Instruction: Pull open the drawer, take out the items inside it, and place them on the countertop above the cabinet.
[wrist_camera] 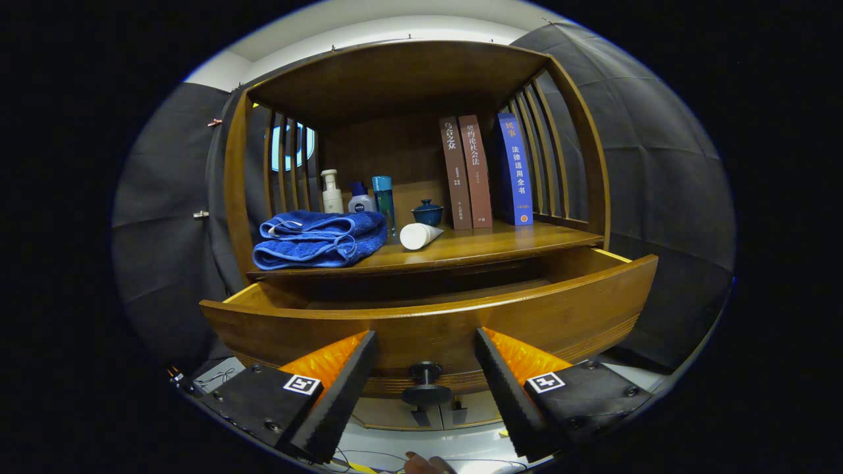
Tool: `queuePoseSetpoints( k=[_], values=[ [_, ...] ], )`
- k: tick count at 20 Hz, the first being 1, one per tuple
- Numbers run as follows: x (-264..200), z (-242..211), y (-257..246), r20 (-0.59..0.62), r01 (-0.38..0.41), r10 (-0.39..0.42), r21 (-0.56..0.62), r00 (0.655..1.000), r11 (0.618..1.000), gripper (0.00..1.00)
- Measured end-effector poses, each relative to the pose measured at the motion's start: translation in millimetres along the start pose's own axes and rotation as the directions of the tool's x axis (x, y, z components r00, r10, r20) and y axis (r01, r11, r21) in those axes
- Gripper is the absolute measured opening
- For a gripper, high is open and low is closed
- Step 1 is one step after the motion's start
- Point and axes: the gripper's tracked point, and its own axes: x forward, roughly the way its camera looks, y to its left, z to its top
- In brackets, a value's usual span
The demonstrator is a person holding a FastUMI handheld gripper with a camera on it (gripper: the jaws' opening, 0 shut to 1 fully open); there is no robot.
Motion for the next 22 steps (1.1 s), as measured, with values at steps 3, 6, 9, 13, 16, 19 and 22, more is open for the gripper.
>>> queuePoseSetpoints(
  k=[3,6,9,13,16,19,22],
  values=[
    [22.6,3.7,-1.2,0.015,0.000,0.000,-0.001,1.000,1.000,0.99],
    [41.3,7.0,-1.1,0.018,0.000,0.000,-0.006,1.000,1.000,0.99],
    [56.1,10.0,-1.7,0.021,0.001,-0.001,-0.012,1.000,1.000,0.99],
    [68.2,11.9,-2.0,0.016,0.002,-0.001,-0.011,1.000,1.000,0.99],
    [73.7,12.9,-1.6,0.014,0.001,-0.001,-0.013,1.000,1.000,0.99],
    [76.1,13.4,-1.6,0.019,0.011,-0.010,-0.022,1.000,1.000,0.99],
    [76.3,14.7,-1.5,0.034,0.015,-0.014,-0.025,0.999,1.000,0.99]
  ],
)
